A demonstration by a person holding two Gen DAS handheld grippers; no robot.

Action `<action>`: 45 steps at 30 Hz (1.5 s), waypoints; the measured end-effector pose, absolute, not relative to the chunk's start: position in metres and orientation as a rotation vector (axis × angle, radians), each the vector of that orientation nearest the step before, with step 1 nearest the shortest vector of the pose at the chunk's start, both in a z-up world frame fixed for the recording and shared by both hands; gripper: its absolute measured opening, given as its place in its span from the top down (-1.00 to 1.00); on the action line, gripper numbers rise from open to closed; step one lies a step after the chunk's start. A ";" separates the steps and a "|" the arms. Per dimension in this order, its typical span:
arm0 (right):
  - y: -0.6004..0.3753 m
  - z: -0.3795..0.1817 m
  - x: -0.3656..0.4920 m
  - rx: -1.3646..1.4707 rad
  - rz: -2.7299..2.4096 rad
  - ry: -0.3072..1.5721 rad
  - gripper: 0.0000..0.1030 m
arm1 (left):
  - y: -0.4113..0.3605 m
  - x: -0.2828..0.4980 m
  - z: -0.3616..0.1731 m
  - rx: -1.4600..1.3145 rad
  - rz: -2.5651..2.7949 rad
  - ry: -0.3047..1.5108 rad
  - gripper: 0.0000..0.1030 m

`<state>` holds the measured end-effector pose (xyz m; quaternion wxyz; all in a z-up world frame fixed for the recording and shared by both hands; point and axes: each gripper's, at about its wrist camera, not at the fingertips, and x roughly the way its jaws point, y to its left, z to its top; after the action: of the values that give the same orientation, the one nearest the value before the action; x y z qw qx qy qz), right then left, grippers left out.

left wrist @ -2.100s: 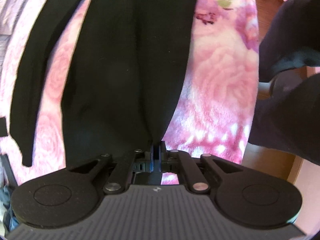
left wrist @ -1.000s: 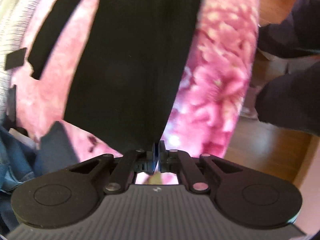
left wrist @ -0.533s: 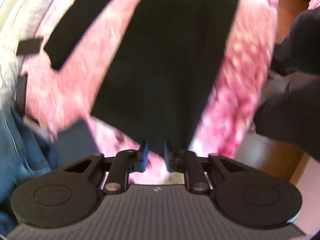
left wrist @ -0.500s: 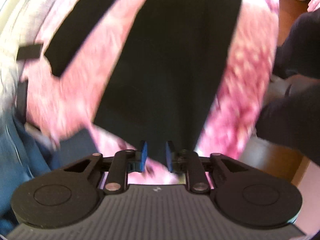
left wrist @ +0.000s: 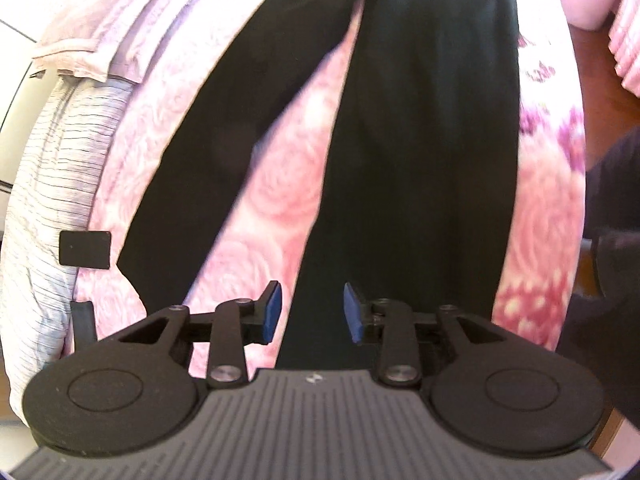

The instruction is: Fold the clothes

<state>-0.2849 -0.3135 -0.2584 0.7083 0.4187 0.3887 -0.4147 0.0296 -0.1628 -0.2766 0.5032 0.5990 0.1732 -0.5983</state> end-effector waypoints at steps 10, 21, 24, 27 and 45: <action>-0.309 -0.230 -0.310 0.868 -1.067 0.892 -0.53 | -0.179 0.016 -0.249 1.289 -1.437 0.495 0.13; -0.288 -0.195 -0.306 0.768 -1.130 0.960 -0.54 | -0.170 0.031 -0.233 1.247 -1.412 0.468 -0.14; -0.280 -0.192 -0.291 0.684 -1.096 1.018 -0.54 | -0.159 0.041 -0.230 1.227 -1.390 0.476 -0.18; -0.270 -0.192 -0.276 0.601 -1.058 1.078 -0.54 | -0.145 0.050 -0.230 1.220 -1.364 0.489 -0.18; -0.260 -0.210 -0.249 0.535 -0.953 1.179 -0.54 | -0.117 0.058 -0.246 1.227 -1.315 0.567 -0.20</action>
<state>-0.2486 -0.2598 -0.2102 0.6941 0.2397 0.5280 -0.4268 0.0582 -0.1166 -0.2460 0.5877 0.5264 0.2432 -0.5642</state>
